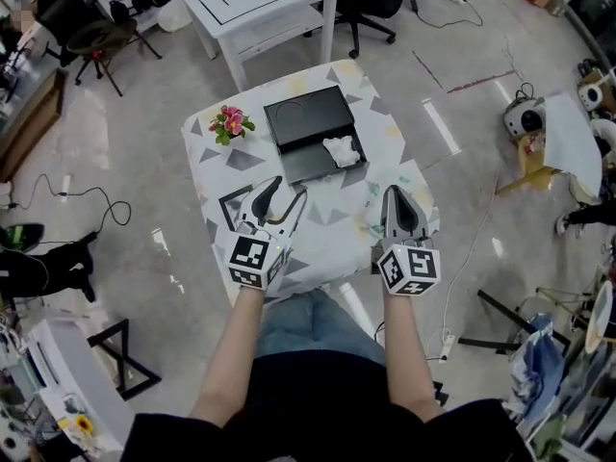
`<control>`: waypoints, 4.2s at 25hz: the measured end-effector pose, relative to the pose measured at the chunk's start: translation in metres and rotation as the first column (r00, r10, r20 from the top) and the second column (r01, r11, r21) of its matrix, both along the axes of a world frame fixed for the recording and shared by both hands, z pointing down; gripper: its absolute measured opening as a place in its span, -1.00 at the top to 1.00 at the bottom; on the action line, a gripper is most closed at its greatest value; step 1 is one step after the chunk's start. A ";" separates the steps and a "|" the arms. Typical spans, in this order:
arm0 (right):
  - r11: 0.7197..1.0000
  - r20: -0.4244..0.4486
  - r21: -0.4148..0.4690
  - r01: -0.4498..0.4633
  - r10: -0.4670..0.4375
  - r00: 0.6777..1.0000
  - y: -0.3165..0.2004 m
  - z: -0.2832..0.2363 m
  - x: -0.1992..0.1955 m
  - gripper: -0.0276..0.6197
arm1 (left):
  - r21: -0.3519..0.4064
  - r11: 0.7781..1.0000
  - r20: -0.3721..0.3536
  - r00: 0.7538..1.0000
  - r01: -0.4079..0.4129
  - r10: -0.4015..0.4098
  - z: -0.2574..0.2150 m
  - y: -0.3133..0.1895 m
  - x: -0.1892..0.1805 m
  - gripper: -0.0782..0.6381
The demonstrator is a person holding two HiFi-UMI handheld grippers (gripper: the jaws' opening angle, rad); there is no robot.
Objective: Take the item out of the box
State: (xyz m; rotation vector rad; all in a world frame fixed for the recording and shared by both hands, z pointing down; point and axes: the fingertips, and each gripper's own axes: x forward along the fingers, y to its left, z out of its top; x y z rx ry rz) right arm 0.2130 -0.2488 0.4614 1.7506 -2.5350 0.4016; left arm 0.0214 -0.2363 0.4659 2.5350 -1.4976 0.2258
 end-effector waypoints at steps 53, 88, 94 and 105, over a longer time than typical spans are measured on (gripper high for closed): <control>0.955 -0.159 -0.266 0.133 -0.180 0.971 -0.163 0.135 -0.009 0.91 | -0.639 0.754 0.312 0.844 -0.153 0.436 0.264 -0.189 0.116 0.18; 0.970 -0.173 -0.235 0.067 -0.110 0.979 -0.146 0.102 0.004 0.91 | -0.563 0.796 0.288 0.849 -0.225 0.443 0.188 -0.172 0.108 0.73; 0.982 -0.160 -0.179 0.062 -0.092 0.983 -0.123 0.066 -0.004 0.91 | -0.408 0.887 0.252 0.907 -0.216 0.337 0.109 -0.161 0.091 0.73; 0.999 -0.115 0.006 0.045 -0.044 0.992 -0.073 -0.018 -0.018 0.91 | 0.015 0.988 0.208 0.967 -0.153 0.146 -0.043 -0.116 0.052 0.73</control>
